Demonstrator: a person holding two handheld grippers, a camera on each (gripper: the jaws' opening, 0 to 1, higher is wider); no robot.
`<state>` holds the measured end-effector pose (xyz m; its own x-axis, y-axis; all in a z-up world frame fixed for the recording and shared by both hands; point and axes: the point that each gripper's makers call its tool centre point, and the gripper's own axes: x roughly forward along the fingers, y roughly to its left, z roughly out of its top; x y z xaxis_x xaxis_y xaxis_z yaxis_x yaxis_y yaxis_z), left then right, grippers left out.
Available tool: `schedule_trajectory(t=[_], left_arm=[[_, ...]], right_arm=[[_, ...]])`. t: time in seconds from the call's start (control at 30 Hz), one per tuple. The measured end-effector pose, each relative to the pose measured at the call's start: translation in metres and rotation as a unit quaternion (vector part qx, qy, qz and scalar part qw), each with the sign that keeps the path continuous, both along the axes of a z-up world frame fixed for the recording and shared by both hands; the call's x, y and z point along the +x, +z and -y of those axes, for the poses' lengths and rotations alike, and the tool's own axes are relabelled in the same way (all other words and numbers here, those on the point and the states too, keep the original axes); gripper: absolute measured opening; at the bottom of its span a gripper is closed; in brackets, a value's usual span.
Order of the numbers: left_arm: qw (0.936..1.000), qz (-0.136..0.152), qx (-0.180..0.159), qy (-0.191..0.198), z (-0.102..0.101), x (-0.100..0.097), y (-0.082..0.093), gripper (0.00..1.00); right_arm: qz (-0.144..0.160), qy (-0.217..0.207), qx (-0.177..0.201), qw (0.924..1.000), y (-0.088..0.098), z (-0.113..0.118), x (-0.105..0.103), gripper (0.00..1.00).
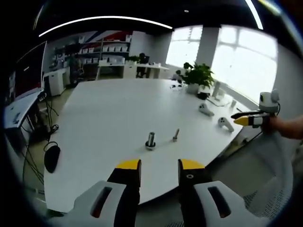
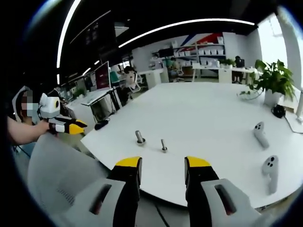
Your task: Place the washer onto the threaded stud by aligning its center hole with the stud, sliding it down to the base, and recovering from edge contact or off-axis alignment until the washer reaches the visible bottom stop.
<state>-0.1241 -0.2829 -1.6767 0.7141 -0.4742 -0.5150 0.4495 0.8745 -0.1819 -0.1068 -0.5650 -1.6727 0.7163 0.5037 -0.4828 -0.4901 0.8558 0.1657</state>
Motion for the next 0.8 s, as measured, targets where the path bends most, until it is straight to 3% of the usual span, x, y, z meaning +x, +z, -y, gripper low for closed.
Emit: schedule_trajectory(t=[0.8], left_arm=[[0.9999, 0.002, 0.001, 0.017, -0.0047, 0.0023, 0.0009, 0.29]], right_arm=[[0.003, -0.003, 0.005, 1.0, 0.0025, 0.002, 0.0014, 0.38]])
